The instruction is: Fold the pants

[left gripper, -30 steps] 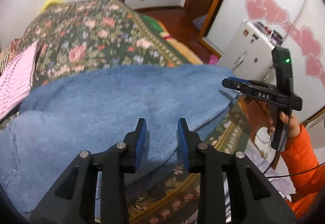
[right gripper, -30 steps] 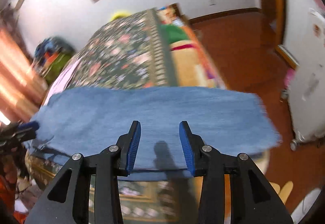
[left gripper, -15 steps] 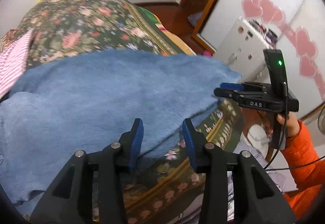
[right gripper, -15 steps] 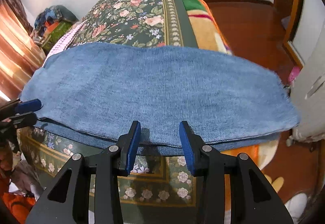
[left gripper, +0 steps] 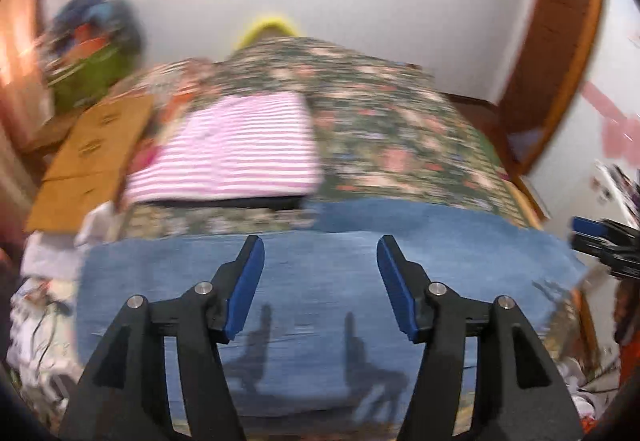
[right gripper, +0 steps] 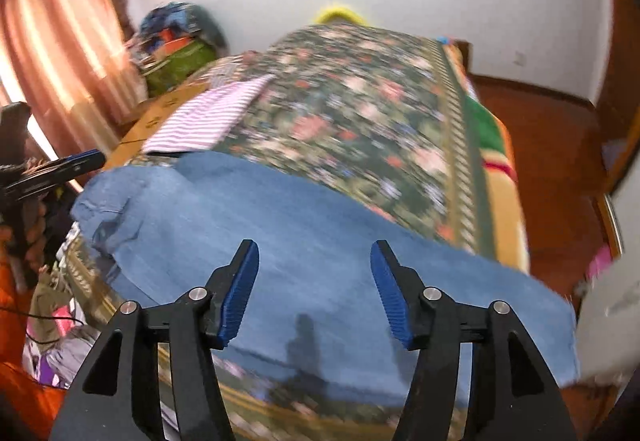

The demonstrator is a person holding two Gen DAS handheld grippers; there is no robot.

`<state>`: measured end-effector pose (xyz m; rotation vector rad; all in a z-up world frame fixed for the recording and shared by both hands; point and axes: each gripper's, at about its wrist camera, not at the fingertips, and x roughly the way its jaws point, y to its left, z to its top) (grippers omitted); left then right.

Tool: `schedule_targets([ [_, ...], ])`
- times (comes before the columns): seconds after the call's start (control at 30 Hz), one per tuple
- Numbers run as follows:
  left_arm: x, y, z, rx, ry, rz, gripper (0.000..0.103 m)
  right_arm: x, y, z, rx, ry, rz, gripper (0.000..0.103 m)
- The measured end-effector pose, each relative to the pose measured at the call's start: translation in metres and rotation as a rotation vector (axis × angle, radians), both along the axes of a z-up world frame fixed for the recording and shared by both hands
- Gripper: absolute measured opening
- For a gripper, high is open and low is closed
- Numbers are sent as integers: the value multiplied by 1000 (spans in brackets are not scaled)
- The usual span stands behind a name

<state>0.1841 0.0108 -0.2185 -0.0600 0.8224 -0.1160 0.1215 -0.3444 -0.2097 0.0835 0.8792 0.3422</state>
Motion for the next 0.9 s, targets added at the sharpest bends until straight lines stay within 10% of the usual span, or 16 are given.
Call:
schedule_targets([
  [0.33, -27, 126, -58, -62, 144, 202, 59, 20, 123, -5, 22, 31, 236, 57],
  [0.77, -97, 65, -84, -38, 191, 31, 60, -16, 196, -42, -111, 67, 471, 57],
  [0.9, -99, 60, -100, -88, 229, 23, 60, -14, 198, -48, -138, 60, 466, 36],
])
